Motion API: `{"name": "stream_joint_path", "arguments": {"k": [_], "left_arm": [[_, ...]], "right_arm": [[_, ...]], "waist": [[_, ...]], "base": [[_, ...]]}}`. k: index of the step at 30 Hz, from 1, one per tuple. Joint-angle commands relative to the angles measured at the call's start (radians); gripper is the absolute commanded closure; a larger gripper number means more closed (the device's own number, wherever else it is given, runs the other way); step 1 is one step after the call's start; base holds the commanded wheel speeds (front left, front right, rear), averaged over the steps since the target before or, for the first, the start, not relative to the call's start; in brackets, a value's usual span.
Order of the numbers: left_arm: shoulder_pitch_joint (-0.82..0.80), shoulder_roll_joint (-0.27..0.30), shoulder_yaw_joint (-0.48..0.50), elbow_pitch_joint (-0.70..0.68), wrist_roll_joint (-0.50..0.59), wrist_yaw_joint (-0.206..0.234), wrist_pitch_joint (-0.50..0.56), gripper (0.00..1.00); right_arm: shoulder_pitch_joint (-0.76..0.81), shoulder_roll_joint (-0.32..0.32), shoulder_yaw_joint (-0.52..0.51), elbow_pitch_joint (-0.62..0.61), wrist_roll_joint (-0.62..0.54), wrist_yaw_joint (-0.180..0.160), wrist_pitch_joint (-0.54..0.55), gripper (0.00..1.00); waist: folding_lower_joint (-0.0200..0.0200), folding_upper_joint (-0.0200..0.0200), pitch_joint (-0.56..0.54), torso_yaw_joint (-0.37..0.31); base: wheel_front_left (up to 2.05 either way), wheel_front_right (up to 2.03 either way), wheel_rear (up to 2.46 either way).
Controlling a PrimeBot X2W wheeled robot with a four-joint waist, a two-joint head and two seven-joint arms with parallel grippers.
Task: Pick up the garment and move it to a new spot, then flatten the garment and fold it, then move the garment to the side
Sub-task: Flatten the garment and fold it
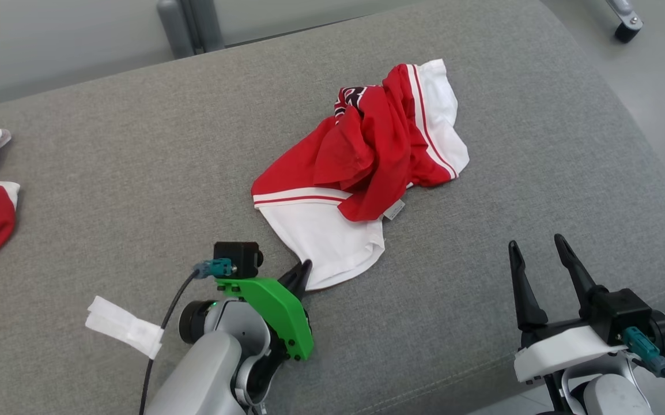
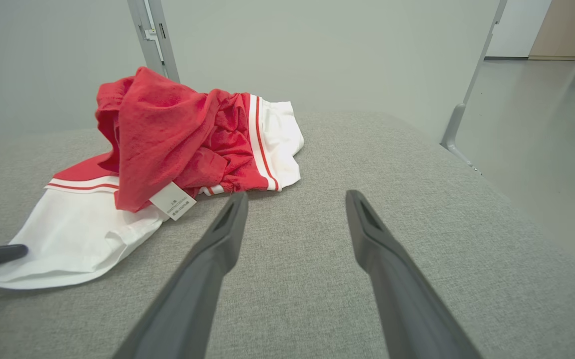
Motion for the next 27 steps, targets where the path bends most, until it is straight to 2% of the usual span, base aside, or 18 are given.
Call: {"name": "stream_joint_path", "arguments": {"k": [1, 4, 8, 12, 13, 16, 21, 27], "left_arm": [[0.008, 0.004, 0.011, -0.019, -0.015, 0.0, -0.009, 1.0], [0.036, 0.016, 0.051, -0.119, -0.072, -0.015, -0.016, 1.0], [0.08, 0.061, 0.12, -0.326, -0.169, -0.025, 0.034, 1.0], [0.108, 0.117, 0.196, -0.56, -0.25, 0.006, 0.097, 1.0], [0.103, 0.141, 0.231, -0.67, -0.283, 0.025, 0.134, 1.0], [0.07, 0.174, 0.284, -0.793, -0.336, 0.059, 0.191, 1.0], [-0.015, 0.255, 0.38, -0.894, -0.374, 0.115, 0.271, 1.0], [-0.134, 0.328, 0.452, -0.894, -0.396, 0.155, 0.344, 1.0]], "right_arm": [[0.015, -0.003, -0.001, 0.002, -0.007, -0.001, -0.001, 0.0], [0.029, -0.009, -0.006, 0.004, -0.006, -0.001, -0.001, 0.0], [0.052, -0.013, -0.005, 0.008, -0.003, -0.001, -0.001, 0.0], [0.061, -0.012, -0.005, 0.006, -0.002, -0.001, -0.001, 0.0], [0.061, -0.012, -0.002, 0.006, -0.001, -0.001, -0.001, 0.0], [0.055, -0.011, 0.002, 0.01, 0.0, -0.001, -0.001, 0.0], [0.039, -0.01, 0.012, 0.016, 0.003, -0.001, -0.001, 0.0], [0.035, -0.006, 0.023, 0.02, 0.011, -0.001, -0.001, 0.0]], "waist": [[0.0, -0.0001, -0.019, 0.013], [0.0, -0.0001, -0.04, 0.032], [0.0, -0.0001, -0.066, 0.061], [0.0, -0.0001, -0.077, 0.09], [0.0, -0.0001, -0.08, 0.103], [0.0, -0.0001, -0.086, 0.118], [0.0, -0.0001, -0.091, 0.125], [0.0, -0.0001, -0.093, 0.11]], "base": [[0.0, 0.0, 0.0], [0.0, 0.0, 0.0], [0.0, 0.0, 0.0], [0.0, 0.0, 0.0], [0.0, 0.0, 0.0], [0.0, 0.0, 0.0], [0.0, 0.0, 0.0], [0.0, 0.0, 0.0]]}}
